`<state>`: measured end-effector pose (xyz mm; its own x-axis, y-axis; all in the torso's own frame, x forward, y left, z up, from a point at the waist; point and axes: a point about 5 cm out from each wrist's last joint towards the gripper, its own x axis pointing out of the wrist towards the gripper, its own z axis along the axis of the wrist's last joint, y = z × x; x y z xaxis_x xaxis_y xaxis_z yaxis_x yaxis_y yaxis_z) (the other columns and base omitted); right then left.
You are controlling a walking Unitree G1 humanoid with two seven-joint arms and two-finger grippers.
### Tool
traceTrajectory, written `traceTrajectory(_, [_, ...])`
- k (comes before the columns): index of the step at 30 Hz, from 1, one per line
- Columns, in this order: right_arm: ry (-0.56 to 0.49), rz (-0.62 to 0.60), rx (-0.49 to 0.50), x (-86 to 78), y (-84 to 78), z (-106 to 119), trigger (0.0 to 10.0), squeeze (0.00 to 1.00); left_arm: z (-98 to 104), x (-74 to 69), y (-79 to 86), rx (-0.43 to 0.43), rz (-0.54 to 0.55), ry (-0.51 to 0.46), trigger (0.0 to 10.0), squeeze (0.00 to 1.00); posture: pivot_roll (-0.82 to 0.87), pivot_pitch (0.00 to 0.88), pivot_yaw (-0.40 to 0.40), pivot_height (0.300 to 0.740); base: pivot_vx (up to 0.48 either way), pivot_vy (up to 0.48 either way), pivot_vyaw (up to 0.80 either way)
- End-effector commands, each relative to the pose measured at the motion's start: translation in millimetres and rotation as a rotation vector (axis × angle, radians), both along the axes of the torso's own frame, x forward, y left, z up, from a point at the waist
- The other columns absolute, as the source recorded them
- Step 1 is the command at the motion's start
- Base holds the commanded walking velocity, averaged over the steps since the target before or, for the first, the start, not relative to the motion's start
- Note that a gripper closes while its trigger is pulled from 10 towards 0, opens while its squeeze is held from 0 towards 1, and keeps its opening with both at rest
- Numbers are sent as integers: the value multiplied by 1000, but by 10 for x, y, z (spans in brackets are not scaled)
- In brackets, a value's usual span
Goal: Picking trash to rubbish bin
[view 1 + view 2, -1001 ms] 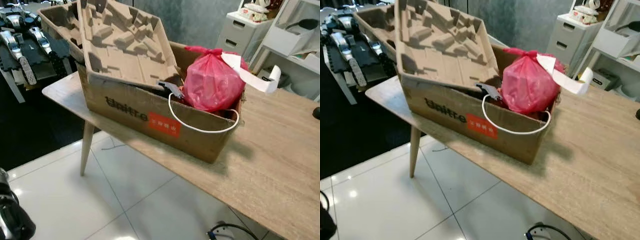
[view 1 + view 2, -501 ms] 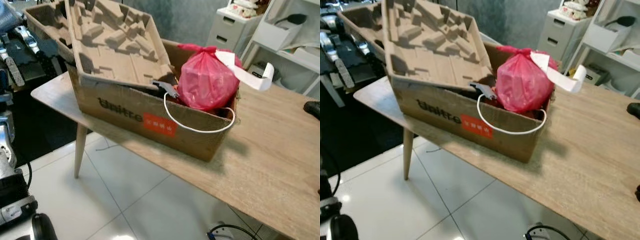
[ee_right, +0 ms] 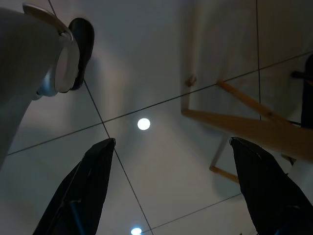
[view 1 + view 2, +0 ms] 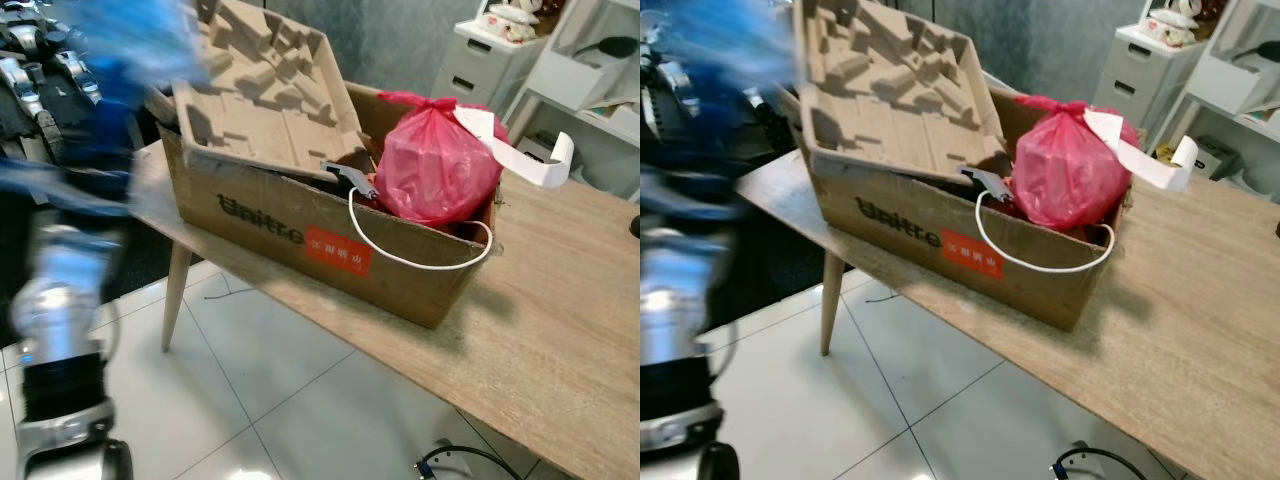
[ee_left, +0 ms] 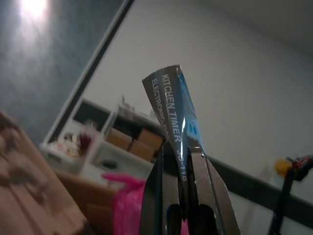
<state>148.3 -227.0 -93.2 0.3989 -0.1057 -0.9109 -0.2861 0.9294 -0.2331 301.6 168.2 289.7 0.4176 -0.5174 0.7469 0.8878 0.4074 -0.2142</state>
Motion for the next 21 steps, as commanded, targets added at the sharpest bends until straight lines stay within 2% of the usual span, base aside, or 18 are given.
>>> traceTrajectory(1, [26, -1, -10, -75, -40, -19, 10000, 0, 50, 19, -157, 34, -20, -11, 10000, 0, 55, 97, -53, 740, 0, 0, 0])
traceTrajectory(6, [23, -18, -15, -84, -29, -26, 10000, 0, 92, 21, -521, 82, -112, -24, 10000, 0, 42, 99, -46, 740, 0, 0, 0])
traceTrajectory(11, [30, -40, -15, -110, -14, -39, 10000, 0, 94, 70, -720, 80, -107, -21, 10000, 0, 28, 100, -40, 740, 0, 0, -625])
traceTrajectory(12, [30, -40, -15, -110, -14, -39, 10000, 0, 94, 70, -720, 80, -107, -21, 10000, 0, 28, 100, -40, 740, 0, 0, -781])
traceTrajectory(14, [32, -39, -15, -121, -5, -45, 10000, 0, 87, 117, -795, 84, -77, -3, 10000, 0, 22, 101, -38, 740, 0, 0, -781])
traceTrajectory(17, [24, -59, -5, -132, 1, -50, 10000, 0, 57, 170, -881, 140, -1, 7, 10000, 0, 18, 101, -37, 740, 0, 0, -781])
traceTrajectory(19, [24, -59, -5, -132, 1, -50, 10000, 0, 57, 170, -881, 140, -1, 7, 10000, 0, 18, 101, -37, 740, 0, 0, -781])
traceTrajectory(21, [23, -56, -8, -137, -2, -50, 10000, 0, 30, 242, -882, 200, 119, 16, 10000, 0, 13, 103, -37, 740, 0, 0, 0])
